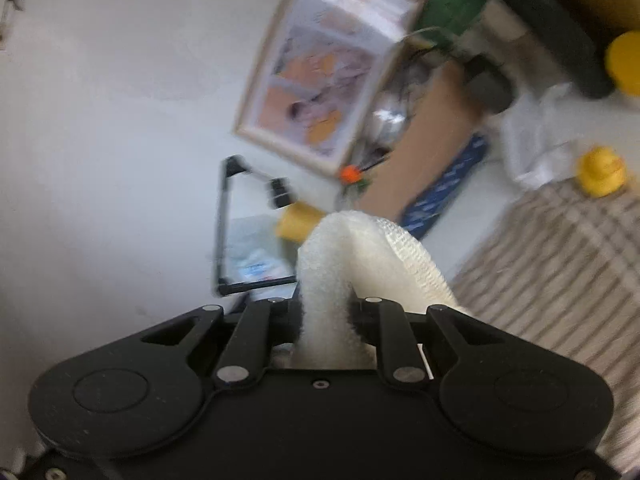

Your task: Clean container

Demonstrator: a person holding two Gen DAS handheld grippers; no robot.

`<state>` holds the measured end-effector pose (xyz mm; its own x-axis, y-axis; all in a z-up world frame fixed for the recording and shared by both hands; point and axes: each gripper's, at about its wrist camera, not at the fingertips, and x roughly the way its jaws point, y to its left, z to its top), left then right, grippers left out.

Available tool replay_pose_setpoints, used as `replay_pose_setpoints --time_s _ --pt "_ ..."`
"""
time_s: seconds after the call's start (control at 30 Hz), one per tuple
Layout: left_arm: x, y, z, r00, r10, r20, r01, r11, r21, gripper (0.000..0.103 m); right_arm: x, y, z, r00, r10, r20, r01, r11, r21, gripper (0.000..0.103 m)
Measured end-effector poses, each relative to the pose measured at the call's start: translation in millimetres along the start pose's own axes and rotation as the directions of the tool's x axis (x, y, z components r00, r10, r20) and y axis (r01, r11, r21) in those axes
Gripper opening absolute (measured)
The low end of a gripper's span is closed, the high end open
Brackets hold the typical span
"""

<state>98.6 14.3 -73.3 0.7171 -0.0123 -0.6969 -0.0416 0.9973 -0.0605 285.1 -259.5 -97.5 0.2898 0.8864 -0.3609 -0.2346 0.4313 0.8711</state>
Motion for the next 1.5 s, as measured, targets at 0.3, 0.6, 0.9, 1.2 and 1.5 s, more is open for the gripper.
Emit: replay_pose_setpoints --time_s 0.3,0.6,0.9,1.2,1.5 --pt "-3.7 -5.3 -2.8 0.999 0.029 -0.035 -0.03 1.0 -0.008 0.081 -3.2 -73.6 19.4 0.974 -0.226 -0.015 0.226 0.974 0.014 0.016" --pt "-21.2 -23.6 -40.5 0.982 -0.052 -0.181 0.056 0.998 0.015 0.081 -23.5 -65.5 33.8 0.871 -0.482 0.091 0.48 0.8 -0.361 0.045" --pt "44.3 -77.4 -34.2 0.973 -0.158 -0.169 0.165 0.986 0.025 0.081 -41.8 -33.7 15.8 0.868 -0.476 0.138 0.444 0.622 -0.645 0.062" --pt "118.5 -134.7 -28.7 0.968 -0.204 -0.147 0.222 0.967 0.123 0.081 -14.0 -58.6 -14.8 0.754 -0.644 0.127 0.577 0.558 -0.596 0.064" --pt "151.5 -171.2 -50.3 0.971 -0.122 -0.208 0.182 0.936 0.302 0.055 -41.9 -100.4 -11.4 0.631 -0.759 0.16 0.729 0.509 -0.457 0.064"
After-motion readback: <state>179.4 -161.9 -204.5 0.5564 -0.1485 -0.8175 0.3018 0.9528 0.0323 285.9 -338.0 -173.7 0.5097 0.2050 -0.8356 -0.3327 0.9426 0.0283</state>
